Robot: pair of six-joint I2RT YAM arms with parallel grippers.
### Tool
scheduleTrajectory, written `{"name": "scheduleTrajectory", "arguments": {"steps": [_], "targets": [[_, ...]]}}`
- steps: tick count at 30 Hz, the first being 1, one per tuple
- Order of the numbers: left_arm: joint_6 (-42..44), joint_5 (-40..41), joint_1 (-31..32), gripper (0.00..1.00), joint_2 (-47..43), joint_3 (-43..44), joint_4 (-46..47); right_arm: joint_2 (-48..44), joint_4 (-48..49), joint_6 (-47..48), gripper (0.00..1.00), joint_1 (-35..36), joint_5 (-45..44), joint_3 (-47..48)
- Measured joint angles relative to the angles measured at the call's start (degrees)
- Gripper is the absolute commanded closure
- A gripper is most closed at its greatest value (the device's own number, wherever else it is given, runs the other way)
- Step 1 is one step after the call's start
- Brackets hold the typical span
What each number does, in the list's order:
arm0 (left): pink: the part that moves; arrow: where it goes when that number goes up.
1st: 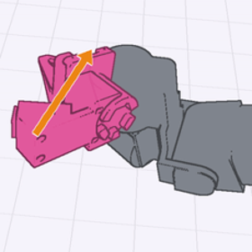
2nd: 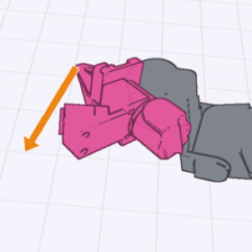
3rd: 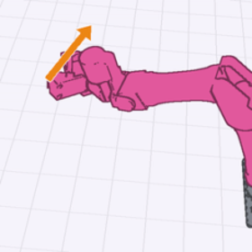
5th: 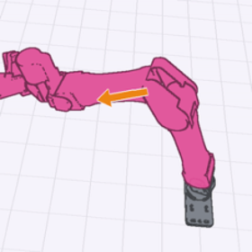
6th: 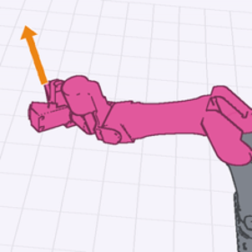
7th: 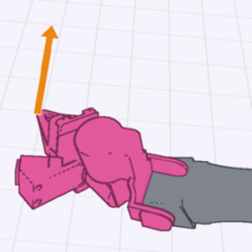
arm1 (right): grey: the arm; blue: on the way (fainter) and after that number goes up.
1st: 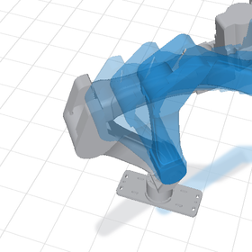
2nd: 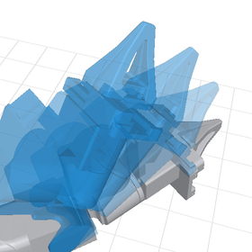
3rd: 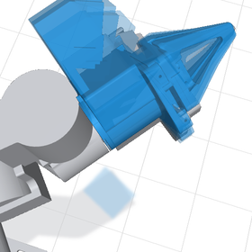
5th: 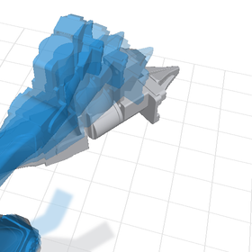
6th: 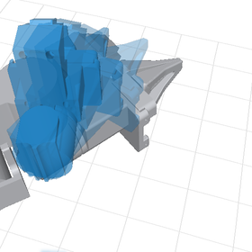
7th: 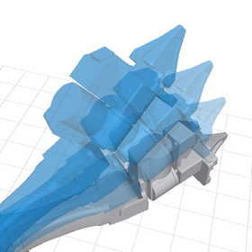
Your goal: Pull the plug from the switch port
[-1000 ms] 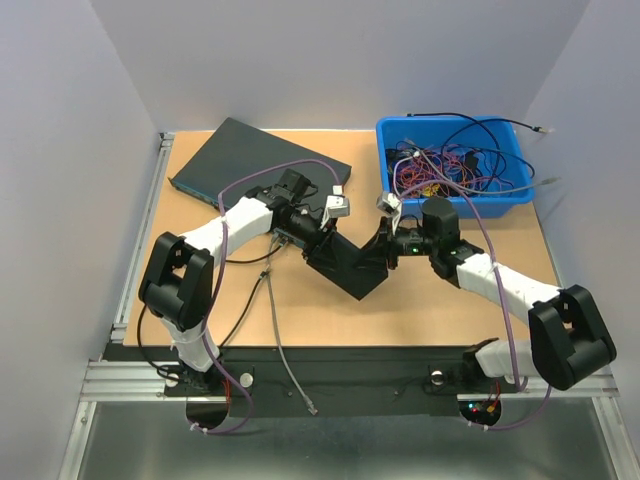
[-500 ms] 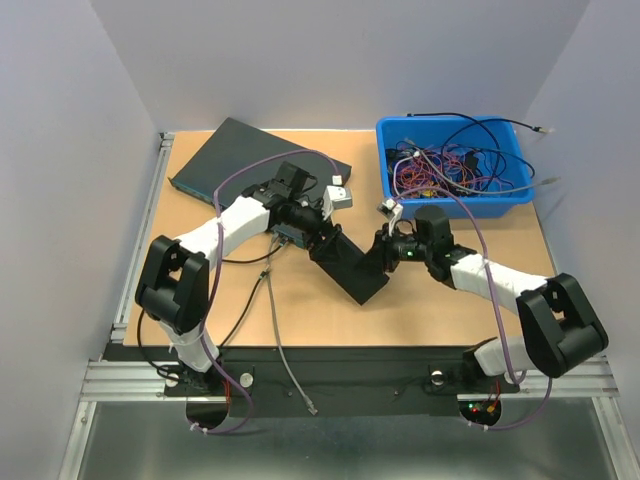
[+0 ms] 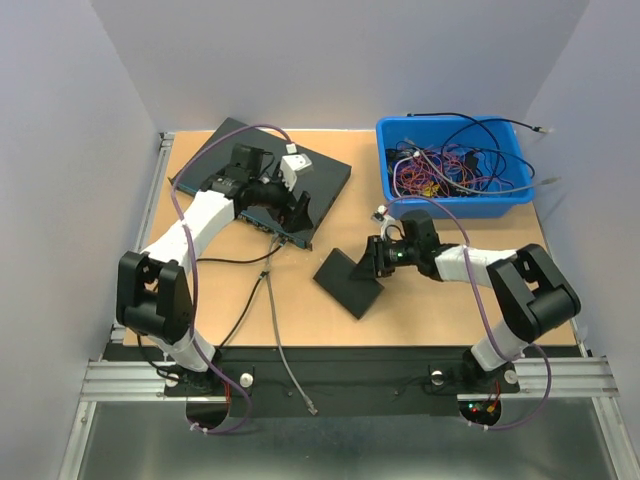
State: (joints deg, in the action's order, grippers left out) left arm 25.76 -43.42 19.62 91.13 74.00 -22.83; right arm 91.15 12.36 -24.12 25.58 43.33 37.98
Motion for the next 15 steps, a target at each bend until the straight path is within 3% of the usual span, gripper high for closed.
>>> {"name": "scheduleTrajectory", "arguments": {"steps": [3, 11, 15], "targets": [[0.02, 0.79, -1.75, 0.01, -1.25, 0.0, 0.28, 1.44, 0.5, -1.6, 0.72, 0.0, -0.35, 0.74], [1.51, 6.16, -2.05, 0.01, -3.82, -3.34, 1.42, 3.02, 1.18, -3.43, 0.53, 0.33, -6.23, 2.67], [3.04, 9.7, -2.03, 0.1, -4.63, -8.09, 2.1, 4.61, -0.66, -3.63, 0.45, 0.33, -12.24, 3.02]]}}
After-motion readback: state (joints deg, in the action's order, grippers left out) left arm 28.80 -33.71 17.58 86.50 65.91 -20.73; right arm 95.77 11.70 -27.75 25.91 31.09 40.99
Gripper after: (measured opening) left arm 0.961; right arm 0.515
